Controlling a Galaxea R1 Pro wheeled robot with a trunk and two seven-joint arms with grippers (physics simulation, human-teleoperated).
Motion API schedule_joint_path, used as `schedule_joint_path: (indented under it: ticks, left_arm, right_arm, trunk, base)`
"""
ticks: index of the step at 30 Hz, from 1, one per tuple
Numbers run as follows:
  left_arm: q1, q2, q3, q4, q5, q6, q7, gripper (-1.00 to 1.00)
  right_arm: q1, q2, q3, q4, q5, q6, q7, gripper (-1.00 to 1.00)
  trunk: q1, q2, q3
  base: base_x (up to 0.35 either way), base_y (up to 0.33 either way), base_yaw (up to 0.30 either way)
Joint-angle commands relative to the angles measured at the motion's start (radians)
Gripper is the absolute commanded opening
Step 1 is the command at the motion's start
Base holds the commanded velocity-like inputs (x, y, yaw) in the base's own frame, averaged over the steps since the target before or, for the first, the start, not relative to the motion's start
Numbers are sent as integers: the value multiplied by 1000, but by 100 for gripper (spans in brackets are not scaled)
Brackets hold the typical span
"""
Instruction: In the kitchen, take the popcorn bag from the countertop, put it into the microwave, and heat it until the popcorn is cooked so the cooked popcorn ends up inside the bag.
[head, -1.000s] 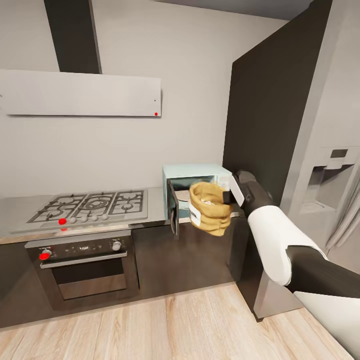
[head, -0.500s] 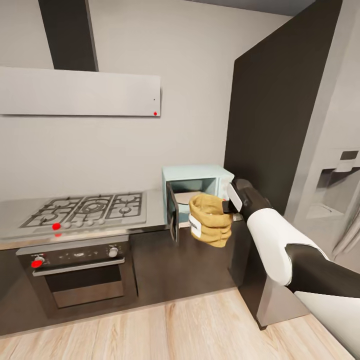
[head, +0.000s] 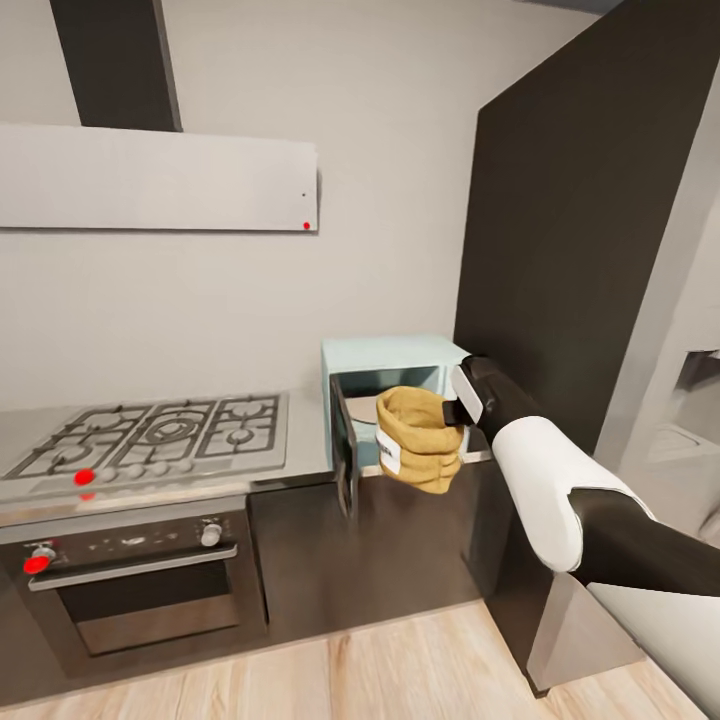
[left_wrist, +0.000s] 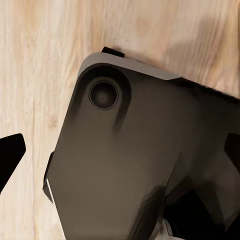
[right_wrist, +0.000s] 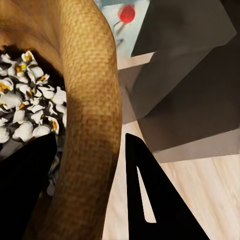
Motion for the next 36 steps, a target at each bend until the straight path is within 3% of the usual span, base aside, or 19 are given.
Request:
schedule_joint_path:
  ticks: [1, 18, 36]
  left_arm:
    - [0, 0, 1, -1, 3, -2, 2, 100]
    - [0, 0, 2, -1, 5, -2, 2, 100]
    - [0, 0, 1, -1, 4, -1, 2, 100]
  right_arm:
    - [-1, 1, -7, -2, 1, 3, -3, -100]
    - [-1, 3, -5, -58, 1, 3, -5, -100]
    - [-1, 2, -3, -51, 1, 3, -12, -100]
  trunk:
    - [1, -1, -1]
    - [1, -1, -1]
    - [1, -1, -1]
  base:
    - [186, 0, 0]
    - [19, 0, 0]
    - [215, 0, 0]
